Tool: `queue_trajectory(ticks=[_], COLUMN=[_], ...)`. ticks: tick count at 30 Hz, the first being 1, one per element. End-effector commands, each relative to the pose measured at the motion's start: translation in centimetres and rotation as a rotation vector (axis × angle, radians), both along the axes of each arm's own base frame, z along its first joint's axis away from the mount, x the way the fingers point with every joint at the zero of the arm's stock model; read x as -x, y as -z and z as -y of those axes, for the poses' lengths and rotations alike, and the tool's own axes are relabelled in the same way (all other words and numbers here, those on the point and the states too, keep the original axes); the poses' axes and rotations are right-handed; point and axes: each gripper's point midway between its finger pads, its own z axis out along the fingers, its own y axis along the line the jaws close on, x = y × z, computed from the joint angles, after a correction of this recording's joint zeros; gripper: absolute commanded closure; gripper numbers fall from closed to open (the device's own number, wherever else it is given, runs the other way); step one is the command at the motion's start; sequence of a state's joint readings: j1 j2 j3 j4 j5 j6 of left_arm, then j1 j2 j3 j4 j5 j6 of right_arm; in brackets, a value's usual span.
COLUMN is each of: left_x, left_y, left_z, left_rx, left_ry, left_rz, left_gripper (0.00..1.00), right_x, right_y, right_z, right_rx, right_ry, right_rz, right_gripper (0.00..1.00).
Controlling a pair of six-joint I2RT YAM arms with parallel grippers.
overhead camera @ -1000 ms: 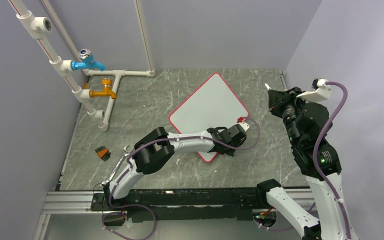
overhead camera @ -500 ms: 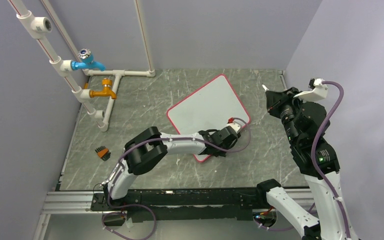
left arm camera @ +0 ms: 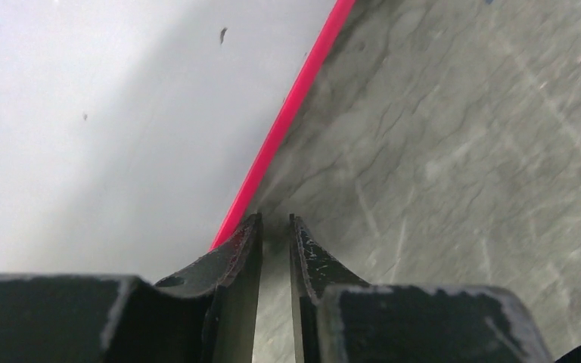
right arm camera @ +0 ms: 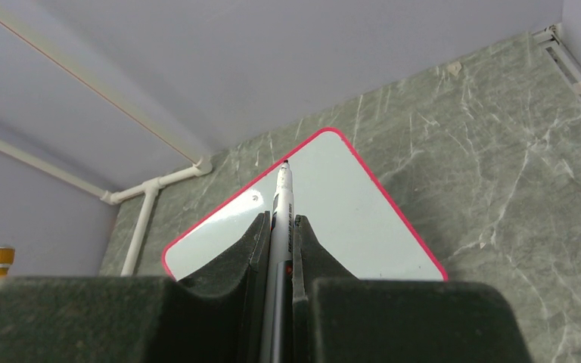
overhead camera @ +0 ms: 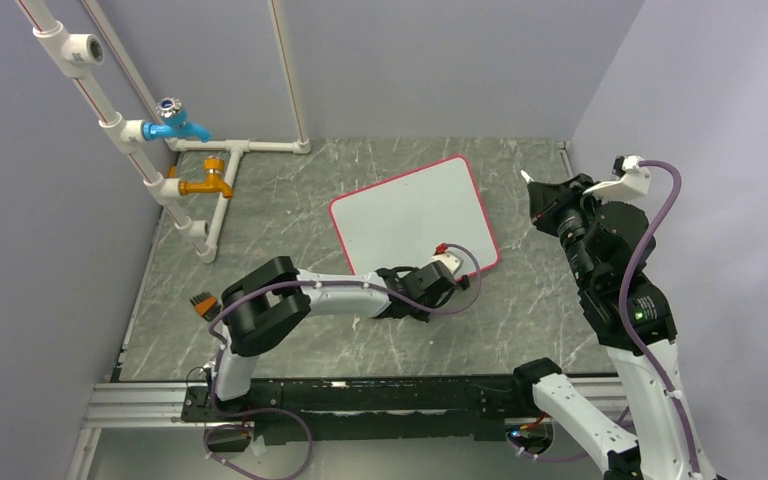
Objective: Write a sentence on the whiteboard
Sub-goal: Move the whiteboard stand to the center of the board, then hold the whiteboard at the center of the board.
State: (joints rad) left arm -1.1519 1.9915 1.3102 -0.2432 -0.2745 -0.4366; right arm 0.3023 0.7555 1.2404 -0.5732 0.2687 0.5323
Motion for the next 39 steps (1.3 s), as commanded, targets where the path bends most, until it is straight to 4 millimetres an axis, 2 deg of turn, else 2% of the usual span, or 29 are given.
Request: queue_trajectory(ticks=[1, 2, 5, 8, 12, 17, 20, 24, 29, 34, 37, 38, 39], left_x=[0.5, 0.8, 1.5, 1.9, 2.3, 1.9, 1.0, -1.7, -4.8, -7.8, -9.2, -9.5, -9.8], left_y=[-2.5, -2.9, -4.3, -6.6, -10.0, -13.5, -15.7, -19.7, -23.5, -28.0, -29.6, -30.0, -30.4], left_z=[-1.4, -1.4, -1.5, -1.9, -2.4, -3.9, -5.5, -8.8, -12.5, -15.8, -16.5, -16.5, -16.5], left_rx=[0.011, 0.021, 0.047, 0.075, 0.085, 0.04, 0.061, 0.199, 0.301, 0.463, 0.486, 0.505, 0.524], left_ry=[0.045, 0.067, 0.134, 0.183, 0.279, 0.381, 0.446, 0.391, 0.341, 0.322, 0.333, 0.346, 0.357], left_rz=[0.03, 0.032, 0.047, 0.082, 0.134, 0.182, 0.218, 0.212, 0.246, 0.268, 0.274, 0.273, 0.276], left_gripper=[0.73, 0.7, 0.52, 0.37, 0.31, 0.32, 0.31, 0.31, 0.3, 0.24, 0.23, 0.2, 0.12], right_x=[-0.3, -0.3, -0.4, -0.4, -0.4, -0.5, -0.5, -0.4, -0.5, -0.8, -0.8, -0.9, -0.9], right_y=[-0.8, -0.8, -0.7, -0.6, -0.3, -0.1, 0.0, 0.2, 0.3, 0.7, 1.0, 1.2, 1.4], right_z=[-0.4, -0.4, -0.4, -0.4, -0.4, -0.5, -0.6, -0.7, -1.1, -1.5, -1.7, -1.8, -1.8], right_rx=[-0.021, -0.02, -0.023, -0.024, -0.023, -0.02, -0.022, -0.024, -0.026, -0.022, -0.021, -0.021, -0.02], right_ry=[-0.014, -0.012, -0.012, -0.012, -0.01, -0.017, -0.021, -0.023, -0.042, -0.065, -0.074, -0.075, -0.077], right_rz=[0.033, 0.032, 0.028, 0.025, 0.019, 0.009, 0.005, -0.002, -0.01, -0.028, -0.035, -0.04, -0.044], right_gripper=[1.0, 1.0, 1.0, 1.0, 1.0, 1.0, 1.0, 1.0, 1.0, 1.0, 1.0, 1.0, 1.0])
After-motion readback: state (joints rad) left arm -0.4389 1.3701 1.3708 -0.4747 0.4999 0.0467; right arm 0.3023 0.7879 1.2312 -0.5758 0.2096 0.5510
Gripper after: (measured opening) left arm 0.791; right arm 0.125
